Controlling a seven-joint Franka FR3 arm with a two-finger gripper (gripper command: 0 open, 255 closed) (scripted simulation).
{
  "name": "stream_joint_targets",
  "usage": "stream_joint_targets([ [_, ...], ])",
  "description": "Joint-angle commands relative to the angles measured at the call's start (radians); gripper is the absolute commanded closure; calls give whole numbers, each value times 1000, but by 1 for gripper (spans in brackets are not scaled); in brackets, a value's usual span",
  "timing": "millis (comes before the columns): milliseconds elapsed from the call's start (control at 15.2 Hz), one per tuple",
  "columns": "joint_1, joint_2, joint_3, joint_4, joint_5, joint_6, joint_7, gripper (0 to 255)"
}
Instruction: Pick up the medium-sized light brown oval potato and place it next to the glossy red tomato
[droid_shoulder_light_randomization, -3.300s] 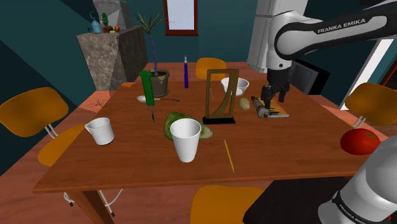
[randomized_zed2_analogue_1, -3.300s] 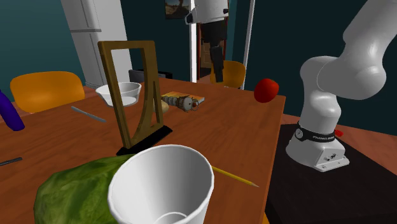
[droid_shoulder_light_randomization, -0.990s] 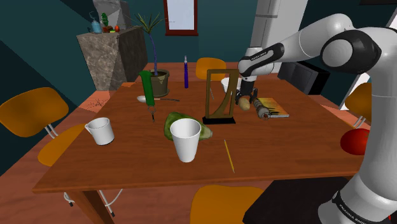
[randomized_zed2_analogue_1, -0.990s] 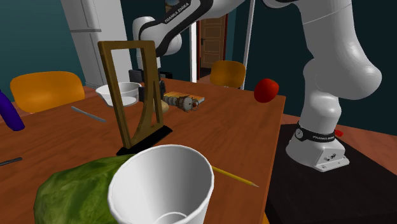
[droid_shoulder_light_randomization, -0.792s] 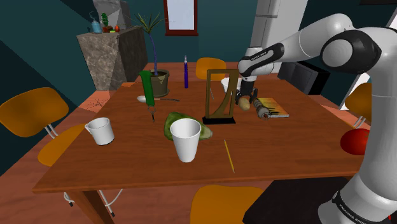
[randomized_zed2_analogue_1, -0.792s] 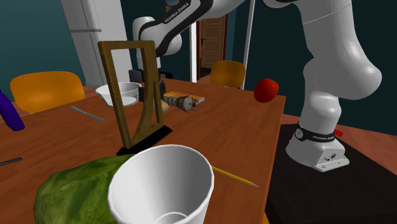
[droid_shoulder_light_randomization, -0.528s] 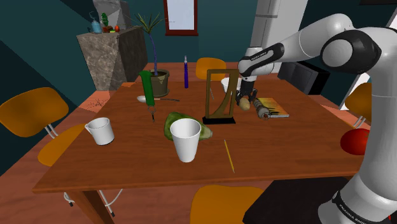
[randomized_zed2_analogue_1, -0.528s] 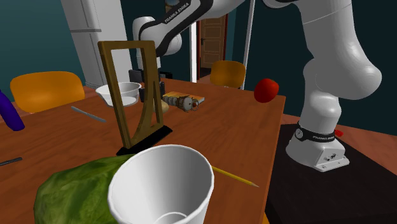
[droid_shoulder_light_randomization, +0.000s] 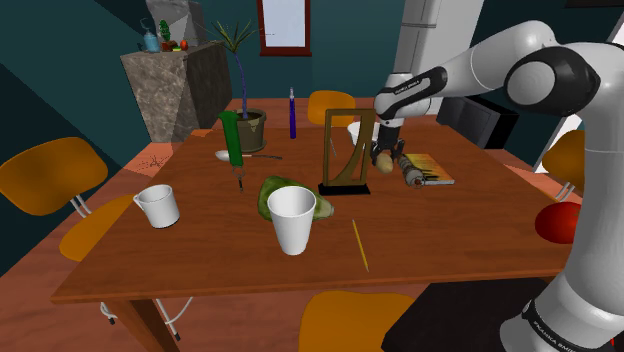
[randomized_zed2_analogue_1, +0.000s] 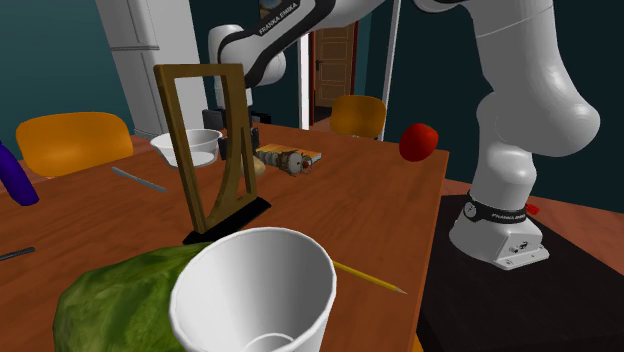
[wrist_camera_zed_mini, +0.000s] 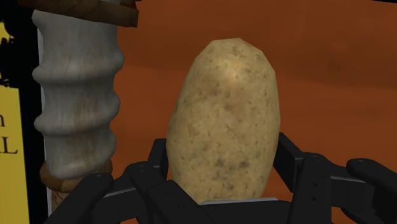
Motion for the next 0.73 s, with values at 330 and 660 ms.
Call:
stream_joint_targets([
  [330, 1, -37, -3, 33, -6, -71, 6, 255],
  [660, 2, -61, -4, 67, -10, -128, 10, 255],
])
